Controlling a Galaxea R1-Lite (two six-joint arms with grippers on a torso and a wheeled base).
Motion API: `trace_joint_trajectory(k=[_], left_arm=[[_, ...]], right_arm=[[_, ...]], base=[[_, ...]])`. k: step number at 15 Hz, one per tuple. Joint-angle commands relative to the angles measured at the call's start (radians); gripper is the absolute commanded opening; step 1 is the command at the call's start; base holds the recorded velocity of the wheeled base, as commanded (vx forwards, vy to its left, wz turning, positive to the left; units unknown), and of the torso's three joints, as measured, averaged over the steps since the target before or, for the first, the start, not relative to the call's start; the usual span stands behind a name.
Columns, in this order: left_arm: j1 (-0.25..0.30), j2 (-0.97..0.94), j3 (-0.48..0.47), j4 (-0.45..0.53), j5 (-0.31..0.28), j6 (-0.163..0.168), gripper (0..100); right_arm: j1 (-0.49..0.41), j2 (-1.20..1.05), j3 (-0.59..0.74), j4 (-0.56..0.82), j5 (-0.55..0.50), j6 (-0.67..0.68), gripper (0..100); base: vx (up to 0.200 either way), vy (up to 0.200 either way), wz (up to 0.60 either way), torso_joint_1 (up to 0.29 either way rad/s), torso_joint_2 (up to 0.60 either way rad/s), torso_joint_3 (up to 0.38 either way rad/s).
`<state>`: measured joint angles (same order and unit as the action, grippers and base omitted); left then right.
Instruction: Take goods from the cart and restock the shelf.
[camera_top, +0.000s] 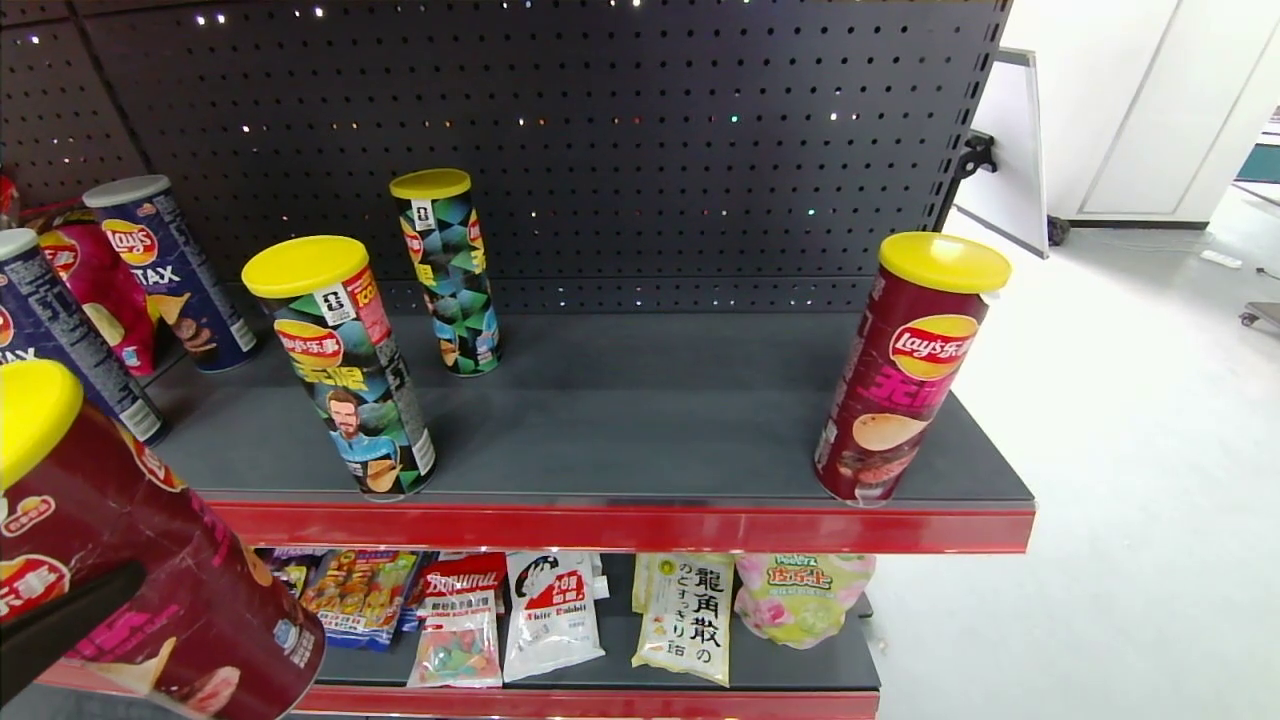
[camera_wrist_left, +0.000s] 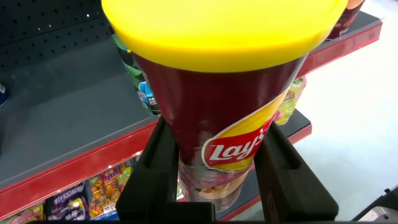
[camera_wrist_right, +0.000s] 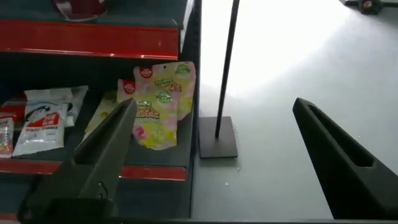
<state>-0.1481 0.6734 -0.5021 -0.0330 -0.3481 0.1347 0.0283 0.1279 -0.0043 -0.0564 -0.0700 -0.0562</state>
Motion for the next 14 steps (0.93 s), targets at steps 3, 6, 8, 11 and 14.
trace_joint_trajectory(k=[3,6,8,11,14], left_arm=[[-0.001,0.008,0.002,-0.001,-0.002,-0.001,0],[-0.001,0.005,0.008,-0.004,-0.003,-0.001,0],[-0.001,0.000,0.014,-0.002,-0.003,-0.003,0],[-0.001,0.003,0.016,-0.002,-0.003,-0.001,0],[-0.001,0.005,0.016,-0.004,-0.003,-0.001,0]], right_arm=[[-0.016,-0.125,0.004,0.004,0.130,0.015,100],[-0.027,-0.128,0.004,0.053,0.073,0.044,100],[-0.027,-0.128,0.004,0.053,0.078,0.047,100],[-0.027,-0.128,0.004,0.053,0.076,0.058,100],[-0.027,-0.128,0.004,0.053,0.076,0.058,100]], base=[[0.000,0.000,0.00,0.000,0.00,0.000],[0.000,0.000,0.00,0.000,0.00,0.000],[0.000,0.000,0.00,0.000,0.00,0.000],[0.000,0.000,0.00,0.000,0.00,0.000],[0.000,0.000,-0.40,0.003,0.00,-0.002]])
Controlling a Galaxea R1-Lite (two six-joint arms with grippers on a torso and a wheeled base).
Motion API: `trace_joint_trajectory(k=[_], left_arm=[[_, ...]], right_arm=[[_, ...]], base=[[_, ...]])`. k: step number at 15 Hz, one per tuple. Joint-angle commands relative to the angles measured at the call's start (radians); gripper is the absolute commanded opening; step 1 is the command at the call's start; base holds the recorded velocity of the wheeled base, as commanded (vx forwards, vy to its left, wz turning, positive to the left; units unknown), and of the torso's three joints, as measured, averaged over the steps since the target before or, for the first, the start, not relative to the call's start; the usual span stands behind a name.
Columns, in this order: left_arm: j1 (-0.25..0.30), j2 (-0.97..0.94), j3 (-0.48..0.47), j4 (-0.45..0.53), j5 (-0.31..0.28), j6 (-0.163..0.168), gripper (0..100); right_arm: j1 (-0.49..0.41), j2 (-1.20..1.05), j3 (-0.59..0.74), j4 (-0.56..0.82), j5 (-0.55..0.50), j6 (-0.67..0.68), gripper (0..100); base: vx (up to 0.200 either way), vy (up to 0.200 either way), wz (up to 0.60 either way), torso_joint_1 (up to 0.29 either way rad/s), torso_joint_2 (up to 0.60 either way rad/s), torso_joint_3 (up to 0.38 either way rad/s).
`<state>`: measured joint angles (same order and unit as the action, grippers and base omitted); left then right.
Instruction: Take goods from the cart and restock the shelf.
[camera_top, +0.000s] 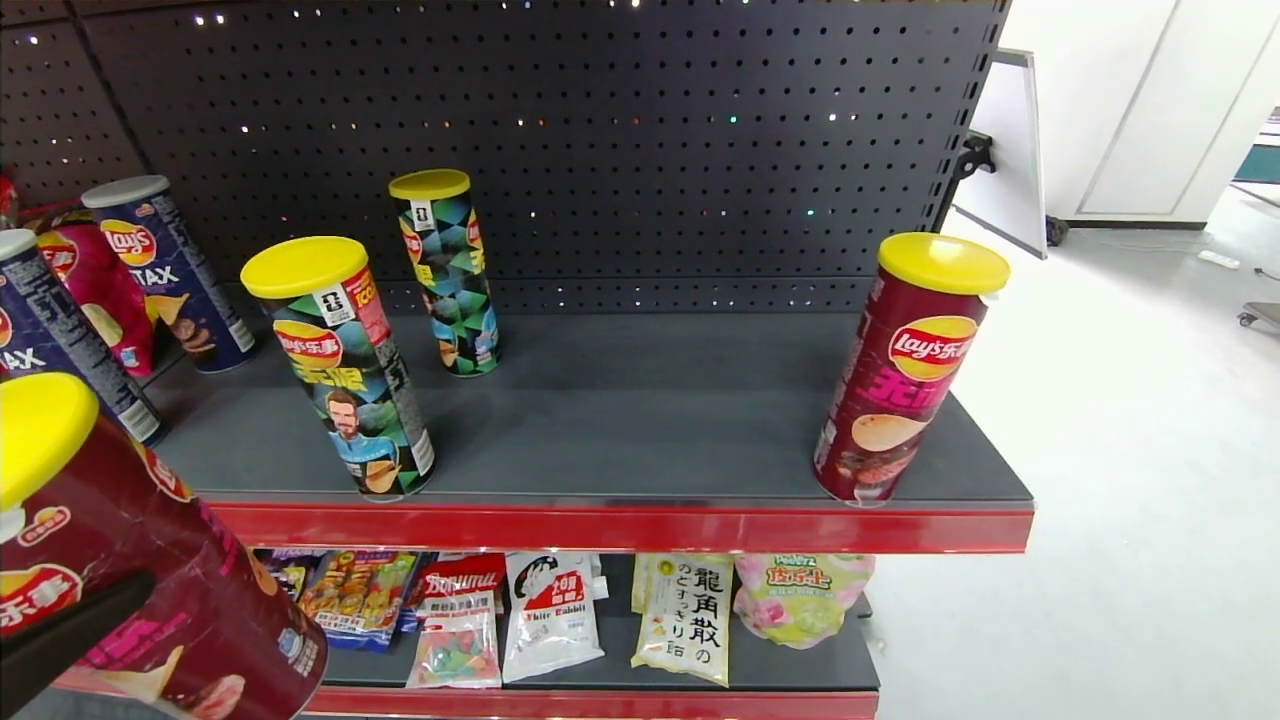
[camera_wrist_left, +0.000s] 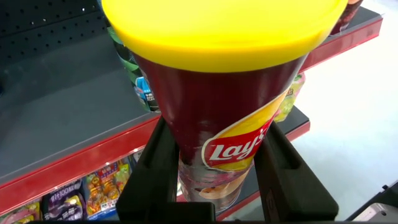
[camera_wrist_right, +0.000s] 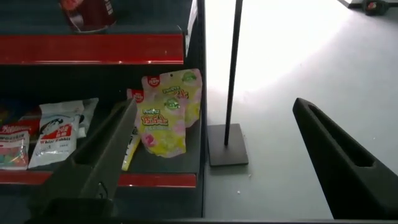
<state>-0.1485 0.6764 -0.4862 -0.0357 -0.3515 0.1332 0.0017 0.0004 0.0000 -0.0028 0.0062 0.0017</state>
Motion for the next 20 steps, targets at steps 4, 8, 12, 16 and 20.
trace_joint_trajectory(k=[4,8,12,16,20], left_arm=[[0.000,0.003,0.000,-0.001,0.000,-0.001,0],[0.001,0.017,-0.011,-0.001,0.005,-0.001,0],[0.000,0.112,-0.080,-0.004,-0.003,-0.003,0],[-0.043,0.298,-0.192,-0.055,-0.070,-0.001,0],[-0.118,0.460,-0.259,-0.131,-0.087,-0.001,0]], right_arm=[[0.000,0.000,0.000,0.000,0.001,-0.002,100],[0.000,0.000,0.000,0.000,0.001,0.000,100],[0.000,0.000,0.000,0.000,0.000,0.000,100],[0.000,0.000,0.000,0.000,-0.002,0.000,100],[0.000,0.000,0.000,0.000,-0.002,0.000,100]], base=[[0.000,0.000,-0.60,0.008,0.00,0.004],[0.000,0.000,0.00,0.000,0.00,0.000],[0.000,0.000,0.00,0.000,0.00,0.000],[0.000,0.000,0.00,0.000,0.00,0.000],[0.000,0.000,0.00,0.000,0.00,0.000]])
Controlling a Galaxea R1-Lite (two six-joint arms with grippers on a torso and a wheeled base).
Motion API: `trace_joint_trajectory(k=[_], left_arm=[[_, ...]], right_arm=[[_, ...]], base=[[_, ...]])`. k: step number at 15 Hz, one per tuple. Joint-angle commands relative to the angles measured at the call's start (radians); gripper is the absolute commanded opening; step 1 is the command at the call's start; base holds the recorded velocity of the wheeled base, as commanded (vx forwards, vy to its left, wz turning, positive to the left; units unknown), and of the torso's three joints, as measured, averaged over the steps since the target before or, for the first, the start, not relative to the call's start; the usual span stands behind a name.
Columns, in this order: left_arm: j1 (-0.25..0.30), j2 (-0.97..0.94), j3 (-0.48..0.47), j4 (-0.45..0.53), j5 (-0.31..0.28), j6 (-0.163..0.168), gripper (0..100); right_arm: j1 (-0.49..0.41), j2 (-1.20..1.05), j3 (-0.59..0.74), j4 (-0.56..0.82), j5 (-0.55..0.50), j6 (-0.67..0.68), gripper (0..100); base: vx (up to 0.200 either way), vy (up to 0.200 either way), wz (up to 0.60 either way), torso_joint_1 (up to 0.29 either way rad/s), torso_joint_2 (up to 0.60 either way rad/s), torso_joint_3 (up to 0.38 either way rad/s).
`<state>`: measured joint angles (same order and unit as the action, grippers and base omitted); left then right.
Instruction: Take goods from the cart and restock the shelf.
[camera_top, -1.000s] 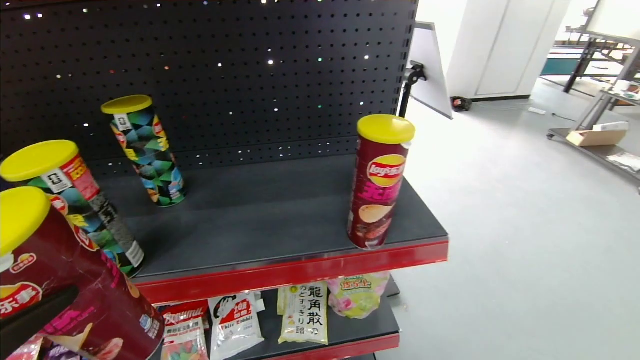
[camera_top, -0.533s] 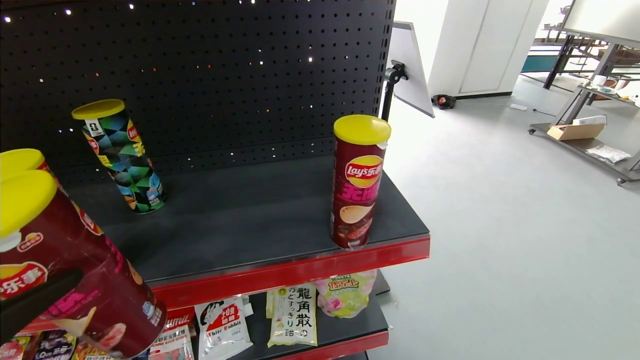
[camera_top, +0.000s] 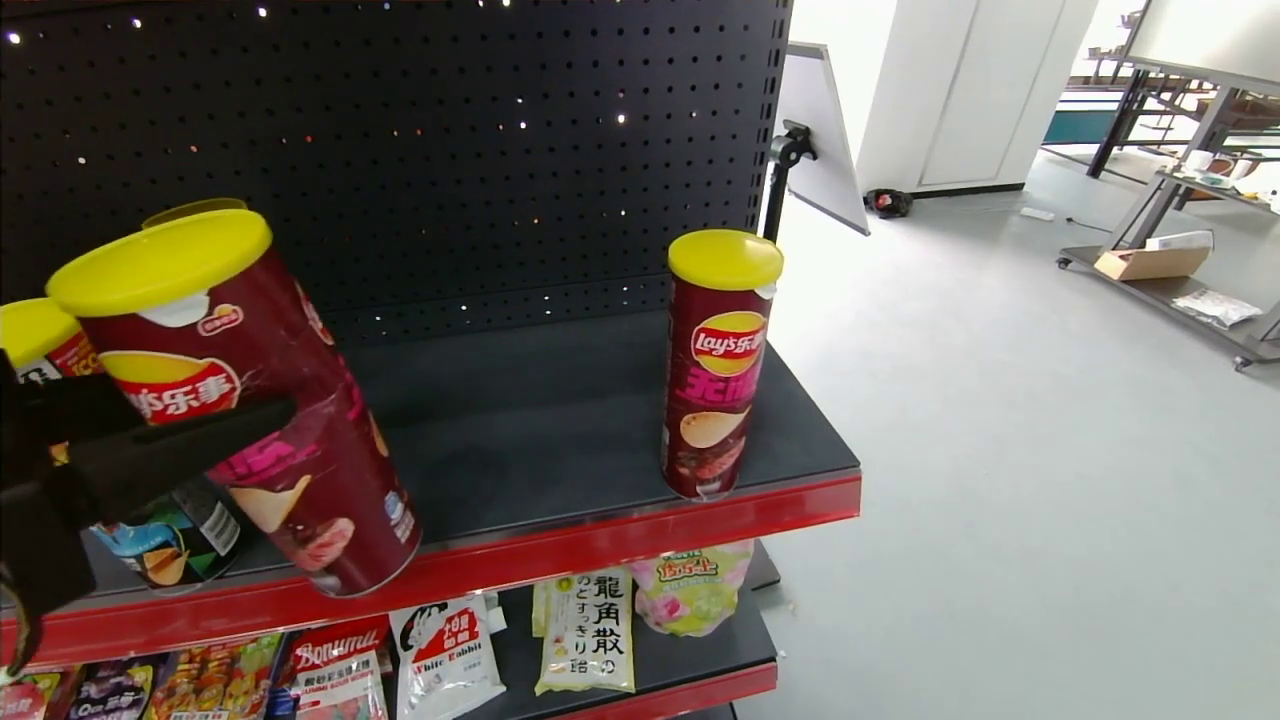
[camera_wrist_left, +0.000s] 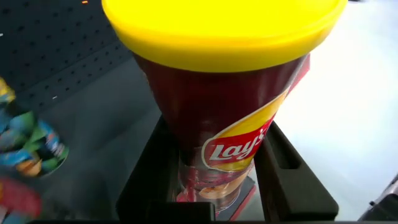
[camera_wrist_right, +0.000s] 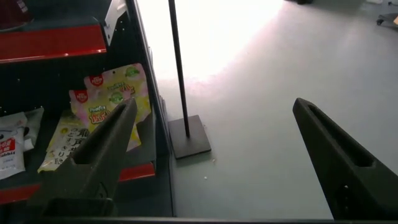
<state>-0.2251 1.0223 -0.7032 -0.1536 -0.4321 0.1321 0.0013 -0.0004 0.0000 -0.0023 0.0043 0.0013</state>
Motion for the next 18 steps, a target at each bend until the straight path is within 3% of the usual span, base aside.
trace_joint_trajectory(k=[1,4,13,17,18], left_arm=[[-0.060,0.150,-0.068,-0.014,-0.007,0.000,0],[-0.103,0.265,-0.154,-0.021,0.001,0.009,0],[-0.129,0.591,-0.440,-0.103,0.026,0.037,0],[-0.149,0.723,-0.585,-0.104,0.012,0.034,0],[-0.168,0.789,-0.662,-0.109,0.010,0.038,0]], right_arm=[[0.000,0.000,0.000,-0.001,0.000,0.000,100],[0.000,0.000,0.000,-0.001,0.000,0.000,100],[0.000,0.000,0.000,-0.001,0.000,0.000,100],[0.000,0.000,0.000,-0.001,0.000,0.000,100],[0.000,0.000,0.000,-0.001,0.000,0.000,100]], base=[[0.000,0.000,0.00,0.000,0.00,0.000],[0.000,0.000,0.00,0.000,0.00,0.000],[0.000,0.000,0.00,0.000,0.00,0.000],[0.000,0.000,0.00,0.000,0.00,0.000],[0.000,0.000,0.00,0.000,0.00,0.000]])
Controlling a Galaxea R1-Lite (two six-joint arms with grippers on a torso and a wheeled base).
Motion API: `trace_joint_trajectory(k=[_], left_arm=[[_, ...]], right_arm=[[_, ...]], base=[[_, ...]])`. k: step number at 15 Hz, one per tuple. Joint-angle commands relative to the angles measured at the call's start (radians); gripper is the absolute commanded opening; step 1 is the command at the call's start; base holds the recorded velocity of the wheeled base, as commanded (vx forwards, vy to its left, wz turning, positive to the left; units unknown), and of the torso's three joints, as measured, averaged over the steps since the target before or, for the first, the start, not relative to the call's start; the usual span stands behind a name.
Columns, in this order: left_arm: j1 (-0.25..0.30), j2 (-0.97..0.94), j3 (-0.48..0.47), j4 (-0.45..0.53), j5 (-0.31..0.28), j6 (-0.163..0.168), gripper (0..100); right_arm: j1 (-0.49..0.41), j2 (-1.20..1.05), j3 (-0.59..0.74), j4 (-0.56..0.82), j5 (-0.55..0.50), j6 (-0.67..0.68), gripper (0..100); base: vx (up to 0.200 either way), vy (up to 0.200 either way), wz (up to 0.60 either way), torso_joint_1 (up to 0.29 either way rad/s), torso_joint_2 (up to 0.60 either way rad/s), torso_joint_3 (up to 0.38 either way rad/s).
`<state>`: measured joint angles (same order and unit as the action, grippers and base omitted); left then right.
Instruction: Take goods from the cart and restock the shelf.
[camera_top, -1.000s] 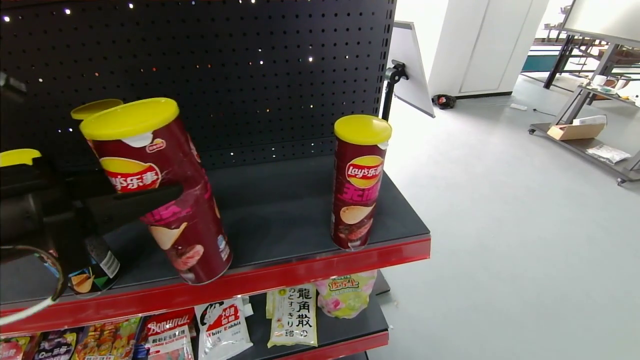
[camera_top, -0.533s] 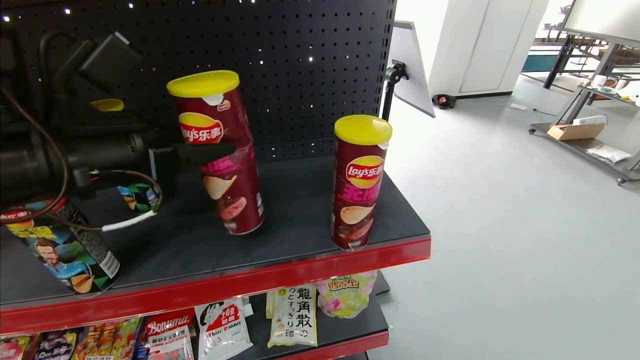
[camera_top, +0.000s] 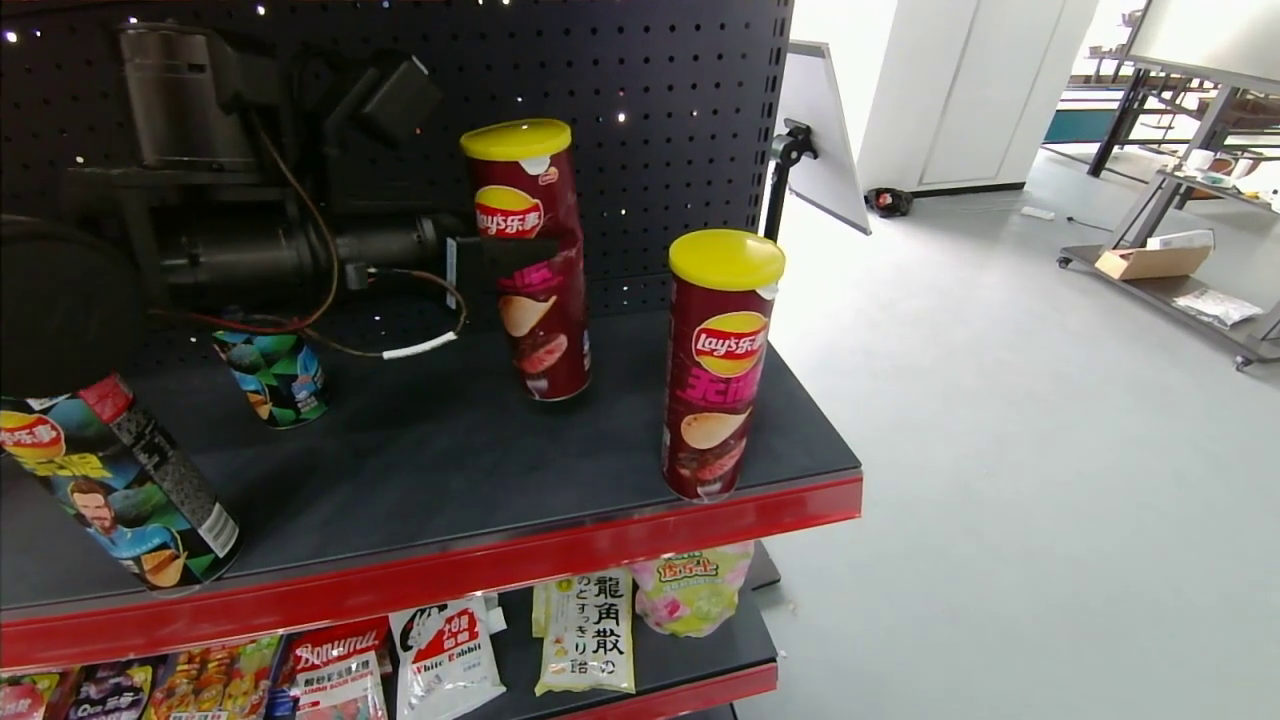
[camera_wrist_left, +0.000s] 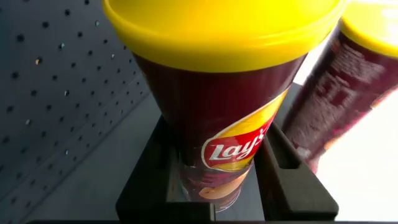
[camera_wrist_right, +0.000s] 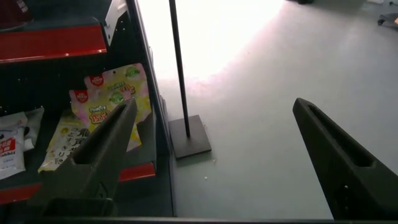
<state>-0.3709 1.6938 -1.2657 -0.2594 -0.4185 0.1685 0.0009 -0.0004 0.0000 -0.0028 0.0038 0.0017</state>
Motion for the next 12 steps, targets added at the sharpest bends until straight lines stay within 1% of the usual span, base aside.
trace_joint_trajectory(k=[1,2,4,8,12], left_arm=[[-0.037,0.156,-0.144,-0.014,-0.003,0.002,0],[-0.049,0.185,-0.169,-0.031,-0.003,0.002,0],[-0.065,0.224,-0.175,-0.070,-0.003,-0.004,0],[-0.079,0.265,-0.208,-0.084,-0.002,-0.007,0],[-0.085,0.311,-0.267,-0.084,-0.002,-0.007,0]], right_arm=[[0.001,0.000,0.000,0.000,0.001,0.000,100],[0.001,0.000,0.000,0.000,0.001,0.000,100],[0.001,0.000,0.000,0.000,0.002,0.000,100],[0.001,0.000,0.000,0.000,0.001,0.000,100],[0.001,0.000,0.000,0.000,0.001,0.000,100]], base=[[0.000,0.000,0.00,0.000,0.00,0.000],[0.000,0.000,0.00,0.000,0.00,0.000],[0.000,0.000,0.00,0.000,0.00,0.000],[0.000,0.000,0.00,0.000,0.00,0.000],[0.000,0.000,0.00,0.000,0.00,0.000]])
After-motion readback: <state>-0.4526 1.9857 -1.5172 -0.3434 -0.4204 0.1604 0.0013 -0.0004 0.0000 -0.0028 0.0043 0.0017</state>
